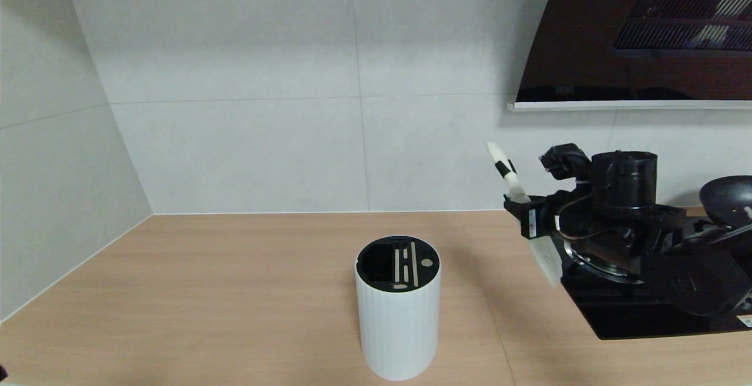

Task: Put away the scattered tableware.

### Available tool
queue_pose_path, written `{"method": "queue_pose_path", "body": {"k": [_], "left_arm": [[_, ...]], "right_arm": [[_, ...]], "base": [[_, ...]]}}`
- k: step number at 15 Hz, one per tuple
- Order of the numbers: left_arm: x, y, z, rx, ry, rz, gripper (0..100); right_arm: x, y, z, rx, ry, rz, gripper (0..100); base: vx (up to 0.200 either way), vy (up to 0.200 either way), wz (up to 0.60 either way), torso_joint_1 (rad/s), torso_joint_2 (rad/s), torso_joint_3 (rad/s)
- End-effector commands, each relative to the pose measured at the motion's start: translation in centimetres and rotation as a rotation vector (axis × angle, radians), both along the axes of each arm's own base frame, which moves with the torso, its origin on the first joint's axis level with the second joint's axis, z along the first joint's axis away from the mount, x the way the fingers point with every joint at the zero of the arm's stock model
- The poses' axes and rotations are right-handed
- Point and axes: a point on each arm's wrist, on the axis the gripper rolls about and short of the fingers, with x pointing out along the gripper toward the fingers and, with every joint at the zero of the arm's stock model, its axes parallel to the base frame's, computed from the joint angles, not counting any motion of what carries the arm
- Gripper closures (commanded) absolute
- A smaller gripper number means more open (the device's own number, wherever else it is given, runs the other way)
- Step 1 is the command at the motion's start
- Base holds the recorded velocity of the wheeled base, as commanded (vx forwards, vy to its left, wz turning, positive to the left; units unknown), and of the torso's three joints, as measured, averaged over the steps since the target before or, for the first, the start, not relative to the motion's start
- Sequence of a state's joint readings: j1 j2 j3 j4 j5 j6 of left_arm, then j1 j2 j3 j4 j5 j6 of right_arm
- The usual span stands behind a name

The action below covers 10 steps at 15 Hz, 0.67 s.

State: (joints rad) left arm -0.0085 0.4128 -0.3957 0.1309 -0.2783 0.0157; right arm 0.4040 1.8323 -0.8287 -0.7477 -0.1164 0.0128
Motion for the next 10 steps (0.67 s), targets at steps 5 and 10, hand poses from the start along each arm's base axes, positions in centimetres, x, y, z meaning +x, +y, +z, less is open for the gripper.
{"method": "queue_pose_path", "body": {"k": [5, 10], "left_arm": [[15.8, -6.7, 5.4, -0.318, 0.344, -0.375, 0], [18.3, -12.9, 2.3, -0.518, 0.476, -0.526, 0]], "right_arm": [[-5.9, 2.6, 6.5, 0.103, -0.100, 0.128, 100], [-10.3, 6.6, 6.6, 0.144, -0.013, 0.269, 100]], "base": [[0.000, 0.000, 0.00, 0.000, 0.00, 0.000], [0.000, 0.000, 0.00, 0.000, 0.00, 0.000]]}}
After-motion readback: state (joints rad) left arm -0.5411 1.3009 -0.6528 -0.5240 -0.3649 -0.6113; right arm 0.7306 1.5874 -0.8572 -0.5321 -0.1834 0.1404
